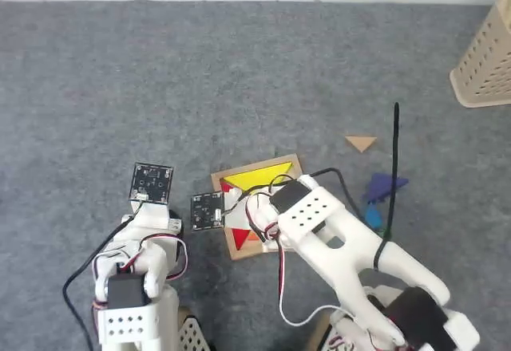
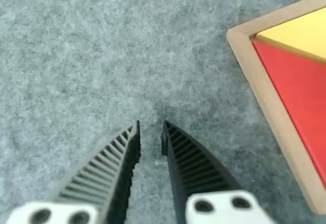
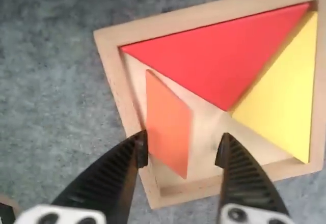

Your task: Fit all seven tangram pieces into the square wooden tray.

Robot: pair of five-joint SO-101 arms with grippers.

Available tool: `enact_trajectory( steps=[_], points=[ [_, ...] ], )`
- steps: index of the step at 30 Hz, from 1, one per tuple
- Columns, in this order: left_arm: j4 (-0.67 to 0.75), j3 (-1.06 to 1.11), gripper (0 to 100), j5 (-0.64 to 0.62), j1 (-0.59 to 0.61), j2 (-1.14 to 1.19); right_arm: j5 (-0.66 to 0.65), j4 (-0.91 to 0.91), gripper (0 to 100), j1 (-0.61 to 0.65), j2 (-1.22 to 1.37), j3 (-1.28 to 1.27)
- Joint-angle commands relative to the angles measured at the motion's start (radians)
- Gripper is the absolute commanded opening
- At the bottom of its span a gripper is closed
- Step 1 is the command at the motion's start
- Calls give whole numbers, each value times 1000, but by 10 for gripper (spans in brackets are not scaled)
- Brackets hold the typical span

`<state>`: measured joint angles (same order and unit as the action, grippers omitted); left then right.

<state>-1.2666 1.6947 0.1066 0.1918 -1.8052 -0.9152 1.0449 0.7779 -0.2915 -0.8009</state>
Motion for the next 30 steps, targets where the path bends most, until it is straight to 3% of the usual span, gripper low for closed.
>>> enact_trajectory(
  steps=[1, 4, 8, 23, 30],
  points=[
    [0, -8, 71, -8, -2, -23, 23, 1, 115, -59, -13, 23],
    [0, -8, 71, -8, -2, -23, 114, 1, 0, -116, -13, 57],
    [0, -8, 71, -8, -2, -23, 173, -1, 4, -134, -1, 37],
    [0, -8, 71, -8, -2, -23, 258, -105, 6, -7, 1, -46],
    [0, -8, 71, -8, -2, -23, 348, -108, 6, -91, 2, -8]
  ],
)
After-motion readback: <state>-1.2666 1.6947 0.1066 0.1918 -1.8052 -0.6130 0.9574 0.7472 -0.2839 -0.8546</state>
